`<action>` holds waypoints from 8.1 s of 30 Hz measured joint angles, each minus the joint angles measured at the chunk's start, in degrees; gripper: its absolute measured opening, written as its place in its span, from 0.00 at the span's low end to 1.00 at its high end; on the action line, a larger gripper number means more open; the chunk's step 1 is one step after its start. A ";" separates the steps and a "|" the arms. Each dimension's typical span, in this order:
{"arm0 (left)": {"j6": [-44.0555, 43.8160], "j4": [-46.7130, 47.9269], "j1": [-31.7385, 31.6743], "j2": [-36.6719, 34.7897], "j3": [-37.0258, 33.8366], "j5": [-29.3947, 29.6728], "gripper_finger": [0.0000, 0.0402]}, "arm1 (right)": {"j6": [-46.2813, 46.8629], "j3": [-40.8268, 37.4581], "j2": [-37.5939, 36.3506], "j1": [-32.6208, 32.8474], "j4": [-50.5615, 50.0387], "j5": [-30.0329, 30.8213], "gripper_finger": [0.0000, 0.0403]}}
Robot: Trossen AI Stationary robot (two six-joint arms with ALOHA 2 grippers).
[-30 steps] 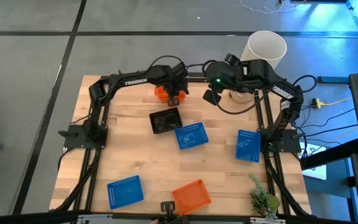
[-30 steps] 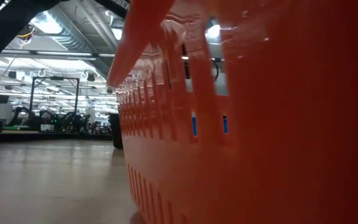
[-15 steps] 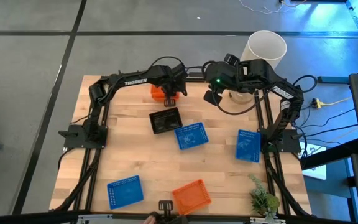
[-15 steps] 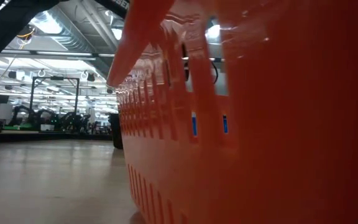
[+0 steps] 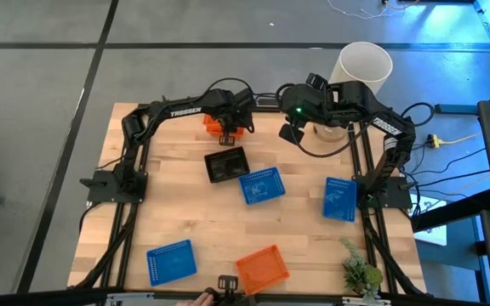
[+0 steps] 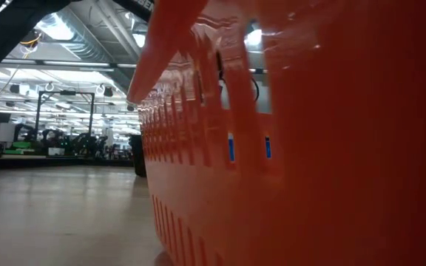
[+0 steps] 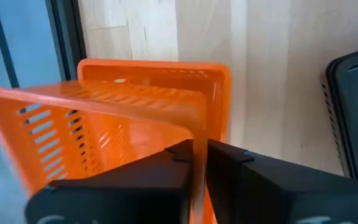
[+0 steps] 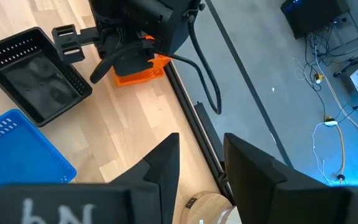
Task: Stack baskets by color
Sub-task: Stack the middle orange bin on top of the top orange bin, then stack the bottom orange bin on top of the top orange bins, then stack the bottom blue bin on top of the top left blue bin
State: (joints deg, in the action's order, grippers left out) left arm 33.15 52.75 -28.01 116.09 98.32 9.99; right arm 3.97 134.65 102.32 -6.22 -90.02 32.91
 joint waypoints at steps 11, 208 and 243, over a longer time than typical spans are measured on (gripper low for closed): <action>-1.49 -0.72 0.44 0.00 0.00 11.32 0.10 | 0.02 0.01 0.00 0.00 0.00 -0.02 0.31; -68.59 36.37 17.14 -39.71 0.00 33.80 0.11 | -22.65 -34.75 19.74 -27.41 59.69 -42.64 0.19; -81.49 8.04 41.63 -48.03 -44.40 -28.18 0.11 | -37.70 -0.57 16.78 -14.48 14.78 -90.17 0.30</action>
State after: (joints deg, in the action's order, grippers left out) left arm -48.34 60.79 13.62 68.06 53.93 -18.19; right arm -33.74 134.08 119.10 -20.70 -75.24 -57.26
